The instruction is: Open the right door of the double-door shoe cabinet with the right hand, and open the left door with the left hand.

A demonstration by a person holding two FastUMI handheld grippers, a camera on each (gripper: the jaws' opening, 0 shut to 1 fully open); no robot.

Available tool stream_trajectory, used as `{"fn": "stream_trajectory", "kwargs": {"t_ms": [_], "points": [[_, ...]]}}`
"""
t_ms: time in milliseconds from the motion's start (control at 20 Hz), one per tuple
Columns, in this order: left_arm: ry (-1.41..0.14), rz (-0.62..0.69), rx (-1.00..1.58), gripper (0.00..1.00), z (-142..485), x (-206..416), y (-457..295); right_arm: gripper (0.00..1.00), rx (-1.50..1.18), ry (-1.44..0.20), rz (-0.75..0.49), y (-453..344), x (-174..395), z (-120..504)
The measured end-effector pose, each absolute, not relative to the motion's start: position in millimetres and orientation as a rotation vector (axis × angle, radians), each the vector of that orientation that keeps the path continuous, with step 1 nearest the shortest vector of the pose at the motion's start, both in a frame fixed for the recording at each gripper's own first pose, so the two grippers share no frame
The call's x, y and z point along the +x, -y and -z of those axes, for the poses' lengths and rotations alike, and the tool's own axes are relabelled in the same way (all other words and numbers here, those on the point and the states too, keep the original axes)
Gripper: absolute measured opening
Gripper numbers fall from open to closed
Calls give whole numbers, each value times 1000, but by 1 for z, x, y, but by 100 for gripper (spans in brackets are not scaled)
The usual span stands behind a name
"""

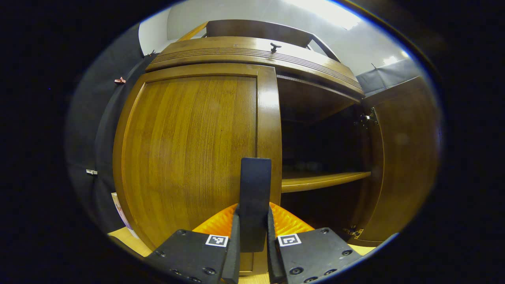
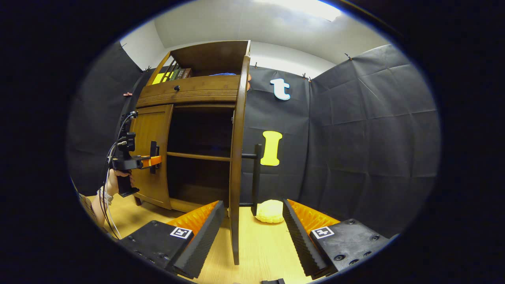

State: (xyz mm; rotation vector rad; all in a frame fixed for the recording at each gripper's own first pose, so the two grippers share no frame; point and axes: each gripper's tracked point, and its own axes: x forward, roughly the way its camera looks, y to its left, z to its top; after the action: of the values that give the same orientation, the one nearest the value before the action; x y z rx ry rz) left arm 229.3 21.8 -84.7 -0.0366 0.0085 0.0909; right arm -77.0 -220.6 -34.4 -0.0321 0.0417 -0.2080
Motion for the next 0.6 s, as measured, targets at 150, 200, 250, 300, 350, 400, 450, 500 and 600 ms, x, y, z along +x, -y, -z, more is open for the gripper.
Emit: {"fn": "stream_trajectory", "kwargs": {"t_ms": [150,200,250,300,350,400,450,500,600], "points": [[-13,-68,-39,31,84,220,-20,94,-41,-39,205,213,-80,30],[-12,-58,-33,31,83,217,-21,94,-38,-36,206,210,-81,29],[-16,-50,-30,31,82,214,-20,94,-33,-36,205,207,-83,28],[-19,-40,-31,31,83,211,-20,94,-28,-38,204,204,-85,29],[-23,-28,-33,31,82,206,-19,94,-24,-42,208,202,-87,31],[-24,-15,-37,32,81,200,-18,94,-22,-44,214,202,-90,32],[-23,-4,-39,31,80,194,-17,94,-21,-50,222,200,-91,33],[-22,3,-36,32,79,188,-18,94,-17,-53,227,199,-93,34],[-25,14,-28,31,77,176,-18,94,-5,-51,226,191,-95,31]]}}
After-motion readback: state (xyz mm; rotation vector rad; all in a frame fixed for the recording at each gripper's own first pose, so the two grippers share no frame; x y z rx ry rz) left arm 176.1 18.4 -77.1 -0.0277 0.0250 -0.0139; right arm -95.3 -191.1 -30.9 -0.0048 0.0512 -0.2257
